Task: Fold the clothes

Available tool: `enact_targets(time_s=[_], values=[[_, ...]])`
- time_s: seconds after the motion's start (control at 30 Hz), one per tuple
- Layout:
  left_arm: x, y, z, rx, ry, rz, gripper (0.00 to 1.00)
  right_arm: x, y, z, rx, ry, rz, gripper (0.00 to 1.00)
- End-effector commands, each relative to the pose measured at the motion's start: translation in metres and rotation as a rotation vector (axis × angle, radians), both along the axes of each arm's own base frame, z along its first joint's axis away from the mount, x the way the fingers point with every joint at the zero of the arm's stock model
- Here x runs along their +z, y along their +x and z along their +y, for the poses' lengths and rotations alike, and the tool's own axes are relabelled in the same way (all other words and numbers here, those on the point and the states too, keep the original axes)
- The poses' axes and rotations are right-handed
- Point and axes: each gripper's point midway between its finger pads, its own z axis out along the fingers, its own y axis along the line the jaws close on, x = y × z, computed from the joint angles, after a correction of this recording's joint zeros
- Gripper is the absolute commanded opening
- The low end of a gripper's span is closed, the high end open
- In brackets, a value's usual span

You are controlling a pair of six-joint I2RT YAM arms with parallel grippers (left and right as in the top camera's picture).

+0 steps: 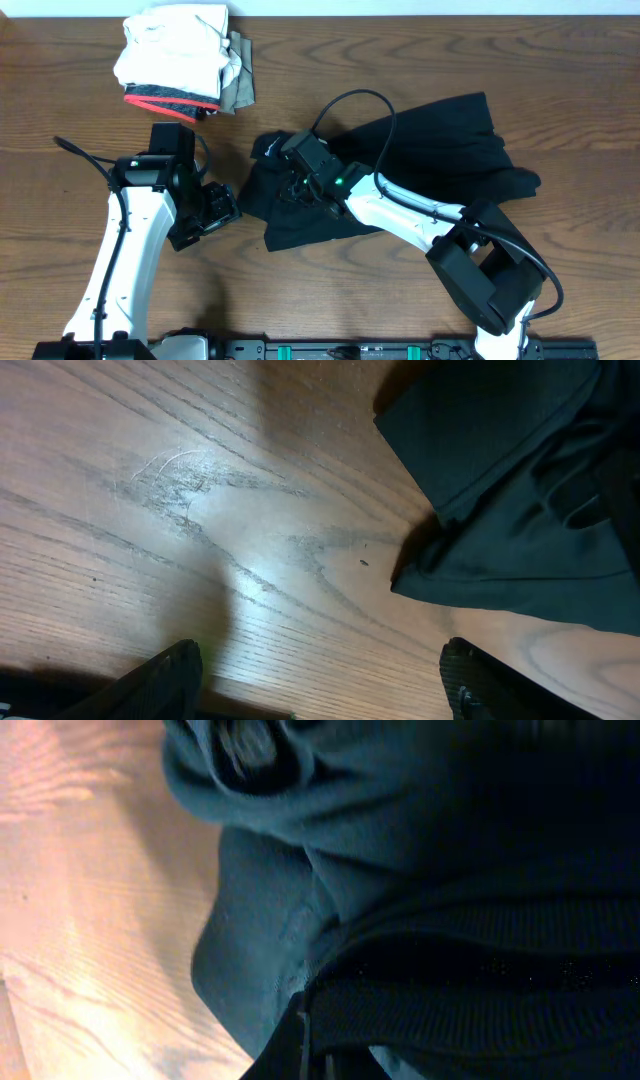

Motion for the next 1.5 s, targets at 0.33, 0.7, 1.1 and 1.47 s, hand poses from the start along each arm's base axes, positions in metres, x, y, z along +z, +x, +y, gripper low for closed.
enact_targets(time_s=[0.33,0.7,1.1,1.47], values=[[0.0,0.0,0.001,-0.014,-0.001,-0.011,0.78,0.001,0.037,0.019,-0.029,0.053,-0.172,0.68],[0.004,0.001,-0.02,-0.121,-0.102,-0.039,0.79,0.054,0.043,-0.056,-0.005,-0.106,-0.196,0.84],[0.01,0.009,-0.099,-0.342,-0.197,-0.137,0.78,0.103,-0.005,-0.26,-0.17,-0.392,0.051,0.99],[-0.031,0.035,-0.149,-0.375,-0.22,-0.126,0.78,0.06,-0.047,-0.342,-0.303,-0.483,0.339,0.95]])
